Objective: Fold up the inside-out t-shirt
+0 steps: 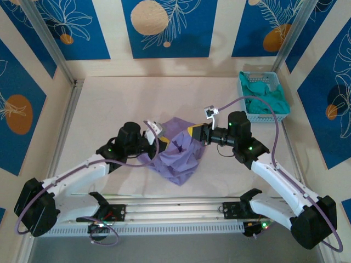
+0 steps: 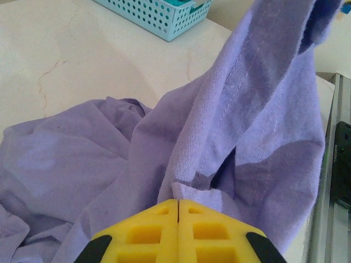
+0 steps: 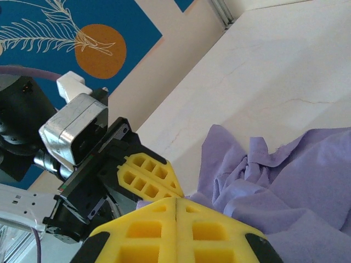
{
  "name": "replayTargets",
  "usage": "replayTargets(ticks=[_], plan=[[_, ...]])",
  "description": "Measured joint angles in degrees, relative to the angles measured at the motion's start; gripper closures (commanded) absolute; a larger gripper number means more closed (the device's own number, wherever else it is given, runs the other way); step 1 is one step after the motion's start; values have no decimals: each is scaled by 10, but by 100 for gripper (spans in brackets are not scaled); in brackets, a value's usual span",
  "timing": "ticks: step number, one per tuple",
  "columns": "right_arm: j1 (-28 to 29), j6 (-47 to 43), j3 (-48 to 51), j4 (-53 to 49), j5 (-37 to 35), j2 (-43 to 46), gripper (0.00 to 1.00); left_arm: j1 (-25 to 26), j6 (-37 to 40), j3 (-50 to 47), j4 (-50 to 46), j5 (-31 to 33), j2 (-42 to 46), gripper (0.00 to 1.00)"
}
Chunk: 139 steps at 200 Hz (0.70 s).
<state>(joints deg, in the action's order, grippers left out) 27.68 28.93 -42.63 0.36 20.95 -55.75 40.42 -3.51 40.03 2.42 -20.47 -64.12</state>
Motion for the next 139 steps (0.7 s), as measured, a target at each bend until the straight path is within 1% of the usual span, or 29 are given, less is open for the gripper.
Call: replayTargets(ticks=[18,48,85,110,139], plan=[[-4,1,-1,-9,-10,0,100,0,-8,-3,4,5,27,100],[-23,14,-4,-22,-30,2,100,-3,-31,-17,33,13,108,100],[-40,38,-8,-24,-45,26,100,-34,-74,-31,90,16,187,100],[-43,58,-5,1,-44,43,100,-65,-110,-45,122,15,211,100],[-47,86,31,51,-45,71,100,-96,-152,-63,156,11,213,100]])
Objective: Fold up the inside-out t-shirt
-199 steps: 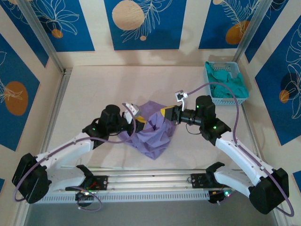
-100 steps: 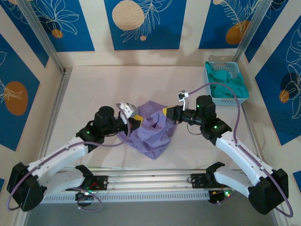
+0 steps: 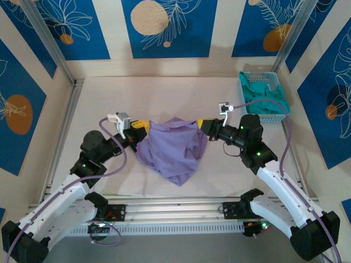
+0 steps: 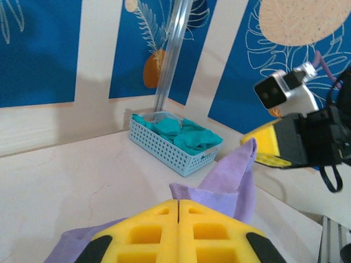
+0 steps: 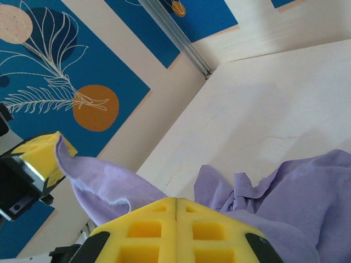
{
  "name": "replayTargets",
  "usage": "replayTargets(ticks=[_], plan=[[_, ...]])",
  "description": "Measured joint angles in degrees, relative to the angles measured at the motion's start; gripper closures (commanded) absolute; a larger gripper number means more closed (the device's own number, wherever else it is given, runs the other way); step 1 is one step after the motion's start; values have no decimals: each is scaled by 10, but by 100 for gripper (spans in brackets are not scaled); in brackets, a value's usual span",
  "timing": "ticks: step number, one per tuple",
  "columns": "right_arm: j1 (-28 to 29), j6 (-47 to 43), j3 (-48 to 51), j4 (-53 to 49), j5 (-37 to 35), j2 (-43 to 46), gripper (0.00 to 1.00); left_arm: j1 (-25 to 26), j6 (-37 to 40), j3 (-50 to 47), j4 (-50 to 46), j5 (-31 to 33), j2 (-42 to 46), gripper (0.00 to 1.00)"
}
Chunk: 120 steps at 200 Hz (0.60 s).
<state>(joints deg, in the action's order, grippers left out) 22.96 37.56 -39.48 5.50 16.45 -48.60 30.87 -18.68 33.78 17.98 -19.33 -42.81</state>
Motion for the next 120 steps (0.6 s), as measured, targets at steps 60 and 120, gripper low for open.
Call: replayTargets(ticks=[60,120], plan=[[-2,41,19,-38,-61,-32,100,-16,-57,-29,39,-30,-27,100],[-7,-23,0,-121,-66,-120,89,-19,-78,-29,62,-89,-105,100]])
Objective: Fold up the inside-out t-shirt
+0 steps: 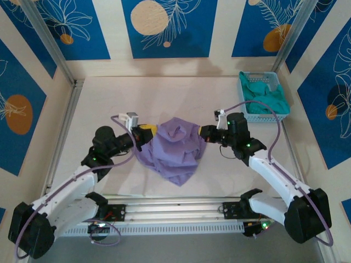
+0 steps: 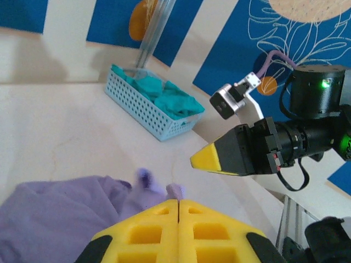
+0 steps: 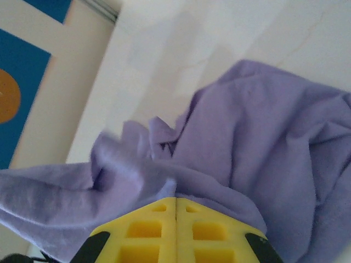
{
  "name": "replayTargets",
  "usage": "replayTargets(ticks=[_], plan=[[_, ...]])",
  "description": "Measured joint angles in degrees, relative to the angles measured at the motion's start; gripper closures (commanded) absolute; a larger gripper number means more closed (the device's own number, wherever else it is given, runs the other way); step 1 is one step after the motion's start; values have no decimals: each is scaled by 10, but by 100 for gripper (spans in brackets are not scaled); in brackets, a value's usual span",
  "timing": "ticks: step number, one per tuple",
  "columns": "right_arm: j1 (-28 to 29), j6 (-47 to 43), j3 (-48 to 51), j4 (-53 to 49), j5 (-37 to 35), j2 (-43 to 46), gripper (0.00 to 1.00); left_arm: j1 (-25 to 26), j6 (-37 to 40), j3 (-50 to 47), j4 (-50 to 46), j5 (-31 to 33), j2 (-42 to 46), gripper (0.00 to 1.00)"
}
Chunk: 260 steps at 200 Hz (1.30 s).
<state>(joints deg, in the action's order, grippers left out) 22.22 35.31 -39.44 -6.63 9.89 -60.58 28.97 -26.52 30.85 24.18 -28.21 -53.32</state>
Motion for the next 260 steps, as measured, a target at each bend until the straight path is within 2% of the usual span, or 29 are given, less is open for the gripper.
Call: replayTargets(ticks=[37,63,81,110,123,138,166,178,197,230,260], plan=[[33,-69,0,-40,-4,21,62,0,0,0,0,-24,-9,100],[84,-114,-26,-65,-32,22,53,0,1,0,-2,-40,-9,100],[107,-133,-67,-70,-49,-17,50,-1,3,0,-1,-61,-8,100],[105,-144,-121,-68,-47,-93,45,-1,3,0,16,-110,-8,100],[93,-140,-146,-73,-32,-134,32,-1,2,0,25,-131,-8,100],[81,-131,-175,-83,-17,-184,29,-1,2,0,30,-148,-8,100],[78,-126,-196,-110,-9,-251,30,0,-2,-14,33,-157,-6,100],[79,-124,-193,-120,-1,-270,35,0,-2,-29,31,-157,1,100],[81,-111,-176,-119,32,-288,49,1,-1,-43,13,-148,15,100],[84,-99,-159,-106,89,-291,55,1,10,-43,-27,-113,31,100],[86,-93,-151,-92,120,-291,80,1,16,-43,-54,-82,32,100]])
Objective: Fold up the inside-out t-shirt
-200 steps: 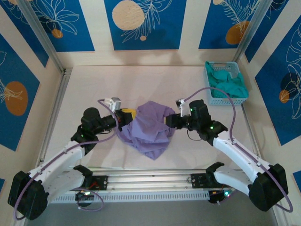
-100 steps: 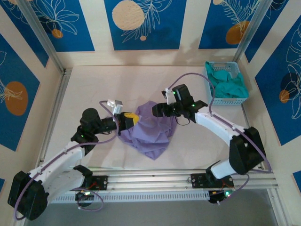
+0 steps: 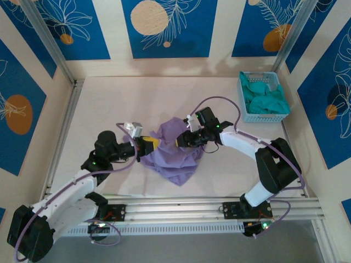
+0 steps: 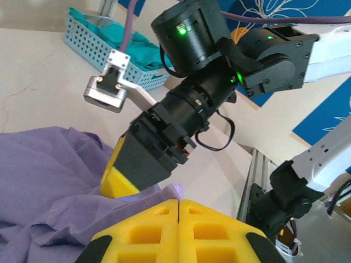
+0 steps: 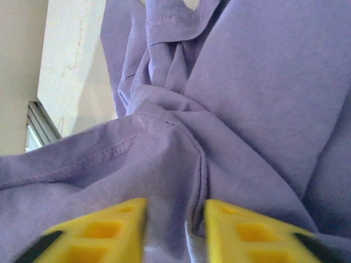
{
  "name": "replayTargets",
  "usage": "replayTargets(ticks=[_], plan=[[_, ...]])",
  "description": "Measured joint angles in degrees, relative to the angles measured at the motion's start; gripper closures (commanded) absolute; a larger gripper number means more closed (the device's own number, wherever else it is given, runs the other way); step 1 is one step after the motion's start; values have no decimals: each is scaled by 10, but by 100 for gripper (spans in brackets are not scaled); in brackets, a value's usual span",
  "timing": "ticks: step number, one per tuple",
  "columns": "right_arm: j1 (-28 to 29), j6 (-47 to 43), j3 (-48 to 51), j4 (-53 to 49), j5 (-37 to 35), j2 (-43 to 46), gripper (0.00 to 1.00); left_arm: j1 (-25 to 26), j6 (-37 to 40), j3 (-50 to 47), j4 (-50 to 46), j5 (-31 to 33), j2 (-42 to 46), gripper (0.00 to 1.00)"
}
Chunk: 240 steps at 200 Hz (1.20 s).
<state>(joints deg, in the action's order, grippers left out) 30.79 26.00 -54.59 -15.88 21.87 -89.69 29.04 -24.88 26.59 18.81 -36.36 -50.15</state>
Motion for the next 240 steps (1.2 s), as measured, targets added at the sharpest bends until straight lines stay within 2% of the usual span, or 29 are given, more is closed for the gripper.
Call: replayTargets(ticks=[29,76,96,107,126,147,164,183,203,240], plan=[[-1,0,-3,1,8,-1,100,0,14,14,-25,30,-1,100],[-2,-21,-17,-7,-28,-3,100,0,30,56,-37,61,-3,100],[0,-32,-17,-22,-57,8,73,0,30,60,-38,65,-3,100],[3,-44,-17,-31,-74,19,61,0,30,61,-39,65,-5,100],[13,-60,-17,-47,-95,29,54,0,30,61,-43,65,-10,100],[24,-66,-17,-58,-102,28,53,0,30,61,-47,65,-10,100],[32,-69,-17,-63,-106,23,60,0,30,61,-47,65,-10,100],[37,-76,-17,-63,-109,10,86,0,32,61,-48,67,-10,100],[38,-76,-18,-64,-115,9,99,0,40,61,-51,79,-10,100],[10,-71,-61,-47,-123,9,100,-2,56,91,-56,143,-43,100]])
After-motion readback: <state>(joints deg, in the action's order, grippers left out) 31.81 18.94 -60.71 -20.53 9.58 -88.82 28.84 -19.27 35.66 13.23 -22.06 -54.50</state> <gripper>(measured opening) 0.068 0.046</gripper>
